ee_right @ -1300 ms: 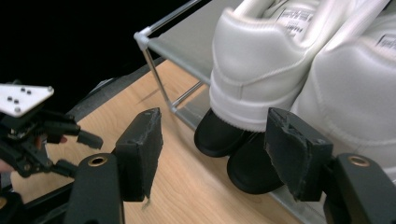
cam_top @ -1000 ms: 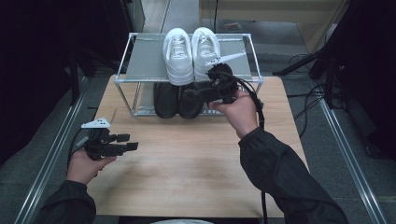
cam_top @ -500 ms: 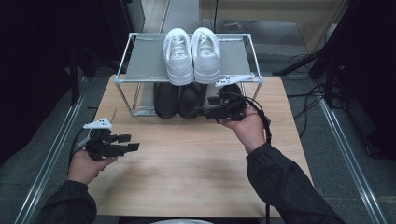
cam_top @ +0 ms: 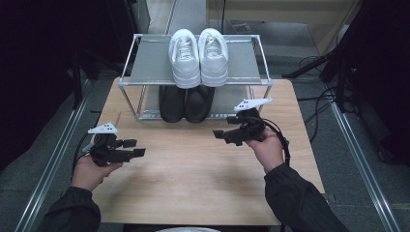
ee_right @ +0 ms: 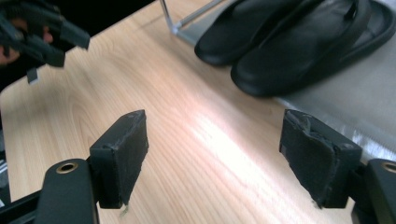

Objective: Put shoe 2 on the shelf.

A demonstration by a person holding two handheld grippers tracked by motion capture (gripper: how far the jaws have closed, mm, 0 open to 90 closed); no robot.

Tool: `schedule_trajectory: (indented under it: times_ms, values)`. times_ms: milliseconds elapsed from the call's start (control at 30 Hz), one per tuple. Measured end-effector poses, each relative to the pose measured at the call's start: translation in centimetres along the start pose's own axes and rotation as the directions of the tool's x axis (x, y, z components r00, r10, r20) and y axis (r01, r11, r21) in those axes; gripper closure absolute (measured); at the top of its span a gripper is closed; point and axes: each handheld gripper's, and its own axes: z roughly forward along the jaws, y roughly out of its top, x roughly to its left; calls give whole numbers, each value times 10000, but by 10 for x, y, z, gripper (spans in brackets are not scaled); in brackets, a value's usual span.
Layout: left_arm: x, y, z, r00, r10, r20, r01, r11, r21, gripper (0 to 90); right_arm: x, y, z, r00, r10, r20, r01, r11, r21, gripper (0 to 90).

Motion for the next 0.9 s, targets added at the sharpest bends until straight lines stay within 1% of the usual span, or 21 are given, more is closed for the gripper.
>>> schedule_trajectory:
  times_ms: [33, 167, 333, 367, 467, 567, 667, 767, 900]
  values:
    - [0, 0, 0, 10000, 19, -1, -19, 10000, 20, 377, 0, -4, 0, 10000, -56, -12, 56, 10000, 21, 248]
    - [-1, 0, 1, 10000, 24, 13, -24, 10000, 48, 375, -1, -18, -1, 9999, 36, 108, -37, 10000, 60, 248]
    - [-2, 0, 2, 10000, 54, 25, -55, 10000, 56, 372, -4, -30, -7, 9995, 93, 310, -89, 9999, -135, 248]
    - [-2, 0, 3, 10000, 78, 28, -78, 9999, 79, 371, -6, -34, -7, 9994, 147, 320, -144, 9998, -121, 248]
    - [-3, 0, 4, 9999, 134, 65, -135, 9998, 133, 371, -7, -42, -8, 9990, 119, 437, -114, 9999, -114, 248]
    - [-4, 0, 5, 9998, 162, 86, -164, 9997, 203, 370, -10, -50, -8, 9985, 269, 481, -264, 9996, -98, 248]
    - [-4, 0, 6, 9997, 219, 103, -221, 9995, 218, 369, -12, -56, -7, 9982, 368, 470, -362, 9993, -130, 248]
    - [-4, 1, 7, 9997, 203, 127, -206, 9996, 185, 368, -13, -61, -6, 9984, 363, 435, -358, 9993, -137, 248]
    - [-5, 1, 8, 9995, 256, 179, -259, 9994, 223, 368, -13, -68, -3, 9991, 237, 363, -239, 9997, 31, 248]
